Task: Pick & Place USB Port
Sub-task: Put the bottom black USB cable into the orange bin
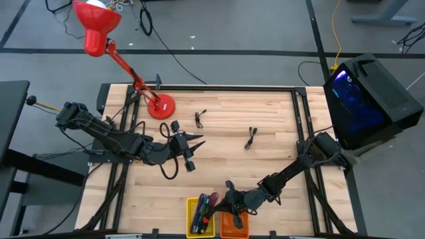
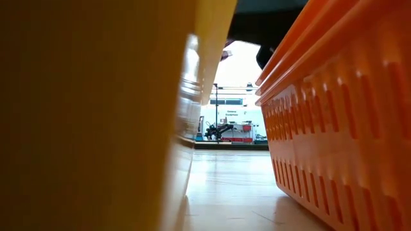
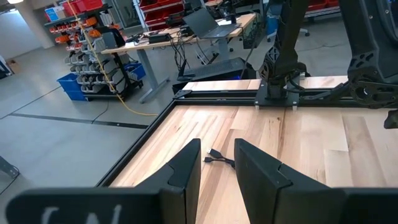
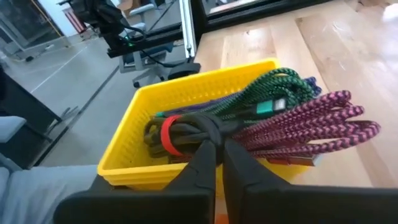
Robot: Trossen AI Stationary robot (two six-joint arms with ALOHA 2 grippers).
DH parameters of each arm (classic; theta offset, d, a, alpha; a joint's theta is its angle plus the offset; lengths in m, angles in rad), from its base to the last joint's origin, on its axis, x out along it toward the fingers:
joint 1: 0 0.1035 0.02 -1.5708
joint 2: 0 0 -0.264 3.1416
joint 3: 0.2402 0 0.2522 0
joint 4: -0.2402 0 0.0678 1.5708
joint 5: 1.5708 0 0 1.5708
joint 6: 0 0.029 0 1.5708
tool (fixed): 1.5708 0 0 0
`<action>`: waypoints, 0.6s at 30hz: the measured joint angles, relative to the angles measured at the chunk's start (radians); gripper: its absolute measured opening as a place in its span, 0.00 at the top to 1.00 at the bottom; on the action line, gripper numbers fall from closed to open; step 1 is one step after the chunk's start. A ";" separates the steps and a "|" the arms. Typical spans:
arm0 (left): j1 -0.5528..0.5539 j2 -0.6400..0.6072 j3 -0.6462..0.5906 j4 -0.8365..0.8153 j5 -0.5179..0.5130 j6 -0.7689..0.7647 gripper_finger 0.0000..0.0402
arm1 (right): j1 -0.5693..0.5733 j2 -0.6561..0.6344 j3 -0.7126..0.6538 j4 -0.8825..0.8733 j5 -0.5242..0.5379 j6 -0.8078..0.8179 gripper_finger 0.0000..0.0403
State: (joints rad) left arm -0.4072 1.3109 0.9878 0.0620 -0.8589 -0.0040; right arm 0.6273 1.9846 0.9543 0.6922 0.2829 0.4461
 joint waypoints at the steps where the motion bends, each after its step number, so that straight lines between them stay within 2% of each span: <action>1: 0.000 0.000 0.000 0.000 0.000 0.000 0.74 | 0.000 0.000 0.000 0.009 -0.001 -0.001 0.99; 9: 0.000 0.000 0.000 -0.001 0.000 0.000 0.74 | 0.001 -0.053 0.000 0.004 -0.050 -0.039 1.00; 13: 0.000 0.000 0.000 -0.003 0.000 0.000 0.74 | 0.001 -0.122 0.000 -0.133 -0.049 -0.044 1.00; 18: 0.000 0.000 0.000 -0.009 0.000 -0.002 0.74 | 0.003 -0.250 0.000 -0.354 0.002 -0.050 1.00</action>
State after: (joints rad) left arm -0.4072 1.3109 0.9878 0.0532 -0.8585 -0.0055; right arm 0.6306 1.7347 0.9543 0.3378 0.2849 0.3962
